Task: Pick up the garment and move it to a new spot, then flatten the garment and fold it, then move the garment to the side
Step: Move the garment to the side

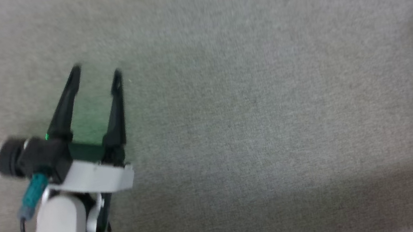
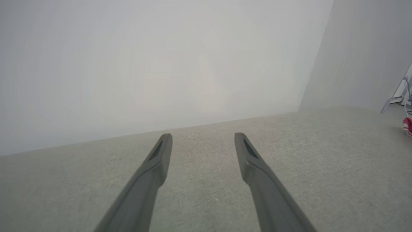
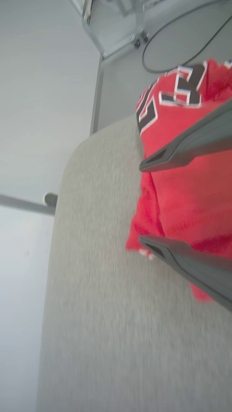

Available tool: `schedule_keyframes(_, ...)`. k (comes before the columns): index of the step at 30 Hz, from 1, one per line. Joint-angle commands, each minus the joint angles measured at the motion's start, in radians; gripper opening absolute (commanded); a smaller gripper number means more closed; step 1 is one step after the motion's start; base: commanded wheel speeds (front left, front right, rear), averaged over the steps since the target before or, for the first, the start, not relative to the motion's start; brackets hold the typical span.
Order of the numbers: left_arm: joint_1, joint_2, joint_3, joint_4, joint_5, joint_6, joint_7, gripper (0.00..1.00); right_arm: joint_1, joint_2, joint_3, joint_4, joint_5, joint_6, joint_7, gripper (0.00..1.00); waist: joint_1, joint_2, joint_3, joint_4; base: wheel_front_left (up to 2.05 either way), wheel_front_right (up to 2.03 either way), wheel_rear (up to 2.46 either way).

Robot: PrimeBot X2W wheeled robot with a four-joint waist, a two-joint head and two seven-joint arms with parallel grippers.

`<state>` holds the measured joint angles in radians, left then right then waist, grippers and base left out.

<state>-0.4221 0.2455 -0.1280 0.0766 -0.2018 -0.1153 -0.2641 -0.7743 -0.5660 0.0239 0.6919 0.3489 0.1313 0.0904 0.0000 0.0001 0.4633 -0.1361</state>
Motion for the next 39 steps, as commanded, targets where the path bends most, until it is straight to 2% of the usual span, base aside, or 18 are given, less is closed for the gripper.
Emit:
schedule_keyframes(1,0.036,-0.013,0.015,0.005,-0.007,0.001,0.0,1.0,0.039,0.006,0.044,-0.029,0.033,-0.001,-0.023,1.0,0.0,-0.0001,-0.101,0.031,0.0,0.0,0.0)
schedule_keyframes(8,0.164,-0.059,0.085,0.067,-0.015,-0.008,0.0,1.0,0.181,0.068,0.189,-0.109,0.121,-0.001,-0.152,1.0,0.0,-0.0001,-0.225,0.101,0.0,0.0,0.0)
schedule_keyframes(15,0.238,-0.072,0.127,0.125,-0.02,-0.015,0.0,1.0,0.284,0.166,0.211,-0.096,0.106,-0.001,-0.283,1.0,0.0,-0.0001,-0.338,0.15,0.0,0.0,0.0)
schedule_keyframes(22,0.29,-0.074,0.136,0.16,-0.028,-0.015,0.0,1.0,0.345,0.237,0.246,-0.113,0.105,-0.001,-0.322,1.0,0.0,-0.0001,-0.42,0.16,0.0,0.0,0.0)
schedule_keyframes(29,0.353,-0.069,0.134,0.161,-0.043,-0.016,0.0,1.0,0.425,0.243,0.196,-0.181,0.098,-0.001,-0.344,1.0,0.0,-0.0001,-0.48,0.166,0.0,0.0,0.0)
schedule_keyframes(39,0.486,-0.074,0.147,0.114,-0.057,-0.016,0.0,1.0,0.63,0.256,0.093,-0.345,0.075,-0.001,-0.328,1.0,0.0,-0.0001,-0.515,0.166,0.0,0.0,0.0)
